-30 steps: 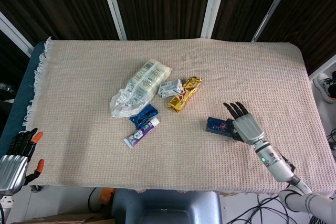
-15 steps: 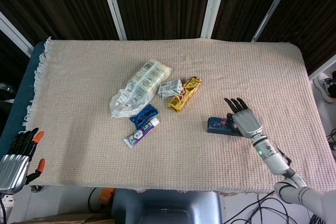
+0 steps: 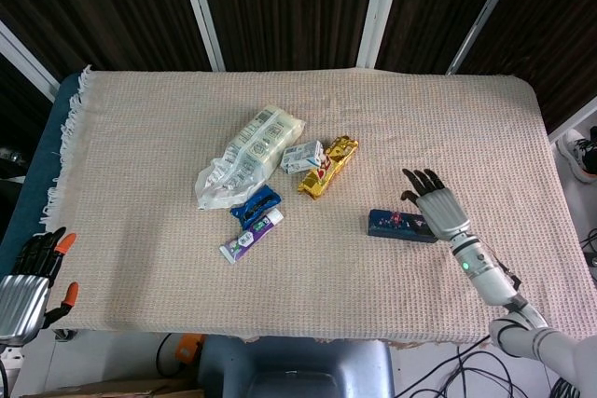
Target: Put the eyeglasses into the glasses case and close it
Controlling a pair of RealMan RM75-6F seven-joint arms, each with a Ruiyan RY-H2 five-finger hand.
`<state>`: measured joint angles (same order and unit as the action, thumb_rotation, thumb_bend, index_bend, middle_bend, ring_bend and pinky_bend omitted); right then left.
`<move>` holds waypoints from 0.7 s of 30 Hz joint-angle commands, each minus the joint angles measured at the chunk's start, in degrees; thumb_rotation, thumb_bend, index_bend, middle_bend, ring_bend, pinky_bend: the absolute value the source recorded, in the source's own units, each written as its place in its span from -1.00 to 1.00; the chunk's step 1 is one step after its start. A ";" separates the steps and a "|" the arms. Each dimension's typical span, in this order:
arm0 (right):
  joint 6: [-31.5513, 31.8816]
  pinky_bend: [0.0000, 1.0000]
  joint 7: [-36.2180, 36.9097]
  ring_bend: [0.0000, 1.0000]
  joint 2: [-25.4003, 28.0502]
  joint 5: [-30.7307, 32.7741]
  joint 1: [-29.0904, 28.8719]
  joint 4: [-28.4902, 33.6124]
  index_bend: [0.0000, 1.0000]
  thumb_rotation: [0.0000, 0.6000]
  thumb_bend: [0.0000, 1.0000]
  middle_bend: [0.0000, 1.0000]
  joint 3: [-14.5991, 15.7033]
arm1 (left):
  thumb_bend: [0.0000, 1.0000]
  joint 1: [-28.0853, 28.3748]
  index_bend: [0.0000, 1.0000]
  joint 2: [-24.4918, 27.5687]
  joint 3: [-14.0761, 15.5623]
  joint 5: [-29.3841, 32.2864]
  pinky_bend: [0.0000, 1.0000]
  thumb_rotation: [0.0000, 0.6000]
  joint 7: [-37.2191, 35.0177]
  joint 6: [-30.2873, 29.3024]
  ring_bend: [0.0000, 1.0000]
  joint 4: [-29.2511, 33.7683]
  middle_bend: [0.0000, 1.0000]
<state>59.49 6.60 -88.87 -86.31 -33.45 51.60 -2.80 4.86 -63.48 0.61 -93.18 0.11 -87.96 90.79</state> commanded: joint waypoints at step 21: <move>24.44 -1.00 -19.12 -1.00 20.30 -0.92 20.38 37.12 -0.94 1.00 -0.49 -1.00 7.02 | -0.14 -0.20 -1.00 -0.79 0.43 -2.10 -0.85 1.00 -0.03 -1.47 -1.00 -0.86 -1.00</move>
<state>76.69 -3.94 -76.36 -86.03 -20.79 77.10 -0.48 4.70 -64.07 0.90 -94.91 -0.28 -89.24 89.97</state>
